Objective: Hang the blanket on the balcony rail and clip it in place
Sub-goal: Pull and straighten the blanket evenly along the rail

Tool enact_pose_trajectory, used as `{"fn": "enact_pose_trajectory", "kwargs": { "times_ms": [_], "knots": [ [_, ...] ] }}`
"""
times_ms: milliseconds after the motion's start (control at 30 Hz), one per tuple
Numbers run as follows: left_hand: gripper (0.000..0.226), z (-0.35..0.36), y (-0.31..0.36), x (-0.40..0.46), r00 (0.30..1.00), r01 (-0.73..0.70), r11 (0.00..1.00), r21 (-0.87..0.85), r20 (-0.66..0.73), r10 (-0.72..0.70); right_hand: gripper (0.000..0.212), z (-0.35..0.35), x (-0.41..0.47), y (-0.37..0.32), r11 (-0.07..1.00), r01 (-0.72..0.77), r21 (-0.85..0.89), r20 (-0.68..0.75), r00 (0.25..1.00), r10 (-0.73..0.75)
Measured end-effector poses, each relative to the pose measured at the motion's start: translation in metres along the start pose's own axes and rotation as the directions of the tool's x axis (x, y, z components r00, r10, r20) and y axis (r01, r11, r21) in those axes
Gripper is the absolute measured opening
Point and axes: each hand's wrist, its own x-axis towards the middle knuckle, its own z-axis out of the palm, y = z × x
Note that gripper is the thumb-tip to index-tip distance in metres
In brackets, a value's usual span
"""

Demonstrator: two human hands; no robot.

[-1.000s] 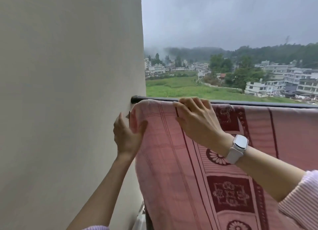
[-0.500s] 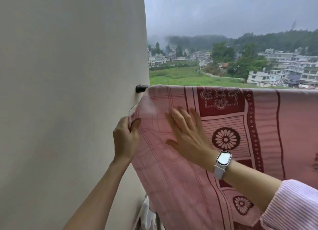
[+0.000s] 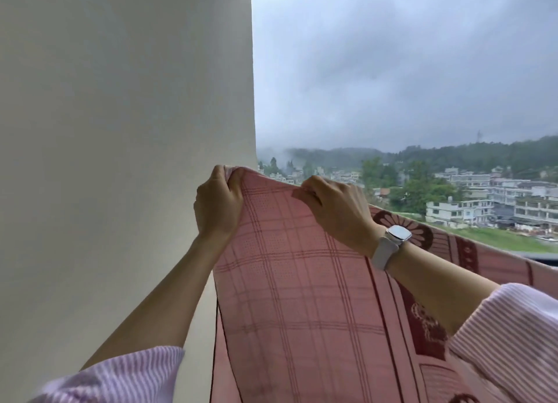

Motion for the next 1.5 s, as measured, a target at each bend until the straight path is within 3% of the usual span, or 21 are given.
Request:
{"fn": "enact_pose_trajectory", "kwargs": {
  "times_ms": [167, 267, 400, 467, 500, 600, 667, 767, 833, 900, 967, 1067, 1167, 1267, 1333, 1500],
  "knots": [
    [0.033, 0.039, -0.003, 0.031, 0.993, -0.098, 0.966, 0.241, 0.091, 0.078, 0.031, 0.018, 0.03, 0.037, 0.993, -0.015, -0.119, 0.072, 0.997, 0.024],
    [0.036, 0.066, -0.018, 0.026, 0.97, -0.109, 0.924, 0.366, 0.242, 0.019, 0.032, 0.036, 0.024, 0.058, 0.97, -0.062, -0.234, 0.291, 0.948, 0.131],
    [0.038, 0.077, -0.031, 0.0, 0.781, -0.195, 0.813, 0.548, 0.589, -0.21, 0.03, 0.053, -0.005, 0.075, 0.92, -0.147, -0.363, 0.638, 0.68, 0.361],
    [0.04, 0.068, -0.034, -0.013, 0.741, -0.146, 0.852, 0.502, 0.626, -0.242, 0.031, 0.055, -0.017, 0.078, 0.932, -0.192, -0.307, 0.75, 0.555, 0.361],
    [0.038, 0.062, -0.034, -0.02, 0.748, -0.098, 0.896, 0.432, 0.626, -0.221, 0.032, 0.053, -0.021, 0.078, 0.94, -0.225, -0.258, 0.767, 0.544, 0.341],
    [0.029, 0.044, -0.023, -0.049, 0.82, -0.041, 0.991, 0.128, 0.571, -0.04, 0.026, 0.033, -0.026, 0.064, 0.951, -0.27, -0.152, 0.69, 0.66, 0.297],
    [0.037, 0.033, -0.004, -0.075, 0.841, -0.08, 0.995, -0.06, 0.532, 0.099, 0.025, 0.011, -0.033, 0.051, 0.963, -0.249, -0.1, 0.624, 0.739, 0.255],
    [0.054, 0.028, 0.012, -0.116, 0.839, -0.19, 0.974, -0.122, 0.495, 0.226, 0.024, -0.024, -0.061, 0.036, 0.973, -0.229, -0.043, 0.555, 0.804, 0.214],
    [0.05, 0.025, 0.014, -0.143, 0.922, -0.101, 0.991, -0.087, 0.366, 0.126, 0.025, -0.044, -0.093, 0.031, 0.98, -0.188, -0.069, 0.478, 0.856, 0.198],
    [0.056, 0.021, 0.012, -0.172, 0.969, 0.134, 0.987, -0.084, 0.218, -0.113, 0.03, -0.058, -0.129, 0.031, 0.975, -0.084, -0.205, 0.38, 0.911, 0.158],
    [0.075, 0.02, 0.007, -0.199, 0.92, 0.351, 0.936, -0.033, 0.199, -0.338, 0.037, -0.064, -0.16, 0.033, 0.949, -0.053, -0.311, 0.297, 0.943, 0.15],
    [0.097, 0.025, -0.004, -0.232, 0.752, 0.588, 0.807, 0.058, 0.328, -0.572, 0.041, -0.059, -0.195, 0.027, 0.929, -0.106, -0.353, 0.178, 0.968, 0.178],
    [0.087, 0.021, -0.012, -0.247, 0.685, 0.683, 0.73, -0.016, 0.36, -0.633, 0.045, -0.049, -0.22, 0.012, 0.938, -0.157, -0.31, 0.139, 0.968, 0.208],
    [0.049, 0.009, -0.022, -0.254, 0.686, 0.705, 0.709, -0.006, 0.259, -0.68, 0.049, -0.044, -0.232, 0.004, 0.927, -0.143, -0.348, 0.18, 0.96, 0.216],
    [0.031, 0.001, -0.027, -0.255, 0.671, 0.715, 0.699, 0.001, 0.282, -0.686, 0.049, -0.042, -0.23, 0.003, 0.924, -0.124, -0.363, 0.178, 0.964, 0.199],
    [0.021, -0.009, -0.026, -0.233, 0.744, 0.651, 0.758, -0.04, 0.233, -0.627, 0.045, -0.027, -0.211, 0.0, 0.906, -0.092, -0.414, 0.139, 0.977, 0.162]
  ]
}}
